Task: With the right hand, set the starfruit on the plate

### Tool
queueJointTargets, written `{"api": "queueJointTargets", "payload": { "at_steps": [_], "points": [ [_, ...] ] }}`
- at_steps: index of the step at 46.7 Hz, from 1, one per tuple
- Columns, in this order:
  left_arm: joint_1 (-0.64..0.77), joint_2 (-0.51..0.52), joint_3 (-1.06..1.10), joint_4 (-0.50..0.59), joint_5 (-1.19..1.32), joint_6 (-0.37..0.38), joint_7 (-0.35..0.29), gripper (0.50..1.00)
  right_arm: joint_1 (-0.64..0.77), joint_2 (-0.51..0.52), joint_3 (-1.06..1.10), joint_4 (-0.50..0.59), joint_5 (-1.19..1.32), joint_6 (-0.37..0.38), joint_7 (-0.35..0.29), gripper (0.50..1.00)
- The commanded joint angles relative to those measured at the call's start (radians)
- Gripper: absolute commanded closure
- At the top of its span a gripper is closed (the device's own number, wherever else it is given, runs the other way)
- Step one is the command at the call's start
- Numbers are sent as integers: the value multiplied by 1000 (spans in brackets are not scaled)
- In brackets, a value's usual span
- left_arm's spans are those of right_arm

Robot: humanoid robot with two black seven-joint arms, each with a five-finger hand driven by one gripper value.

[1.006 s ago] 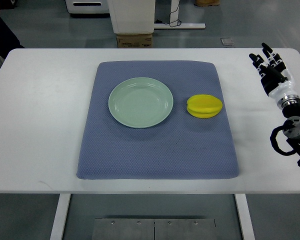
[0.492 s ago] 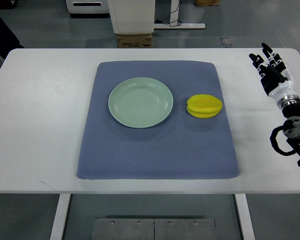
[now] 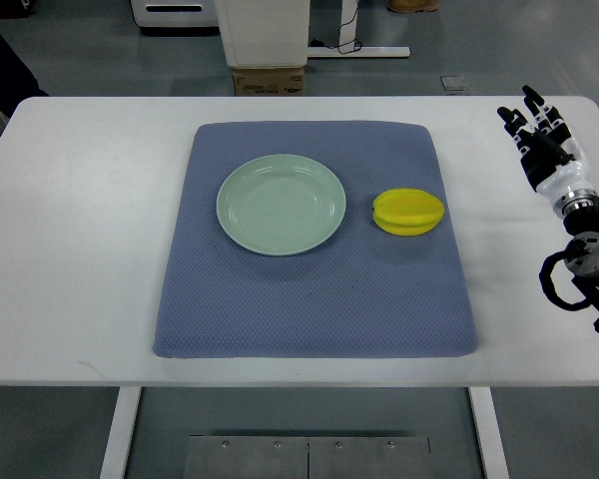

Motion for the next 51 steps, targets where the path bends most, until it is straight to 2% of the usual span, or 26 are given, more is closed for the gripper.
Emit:
{"api": "queueJointTargets", "payload": {
  "at_steps": [1, 51],
  "points": [
    [0, 0, 0, 1, -1, 0, 0, 500, 0, 0, 0, 0, 0, 0, 0, 500],
    [0, 0, 0, -1, 1, 0, 0, 500, 3, 2, 1, 0, 0, 0, 1, 500]
  ]
}}
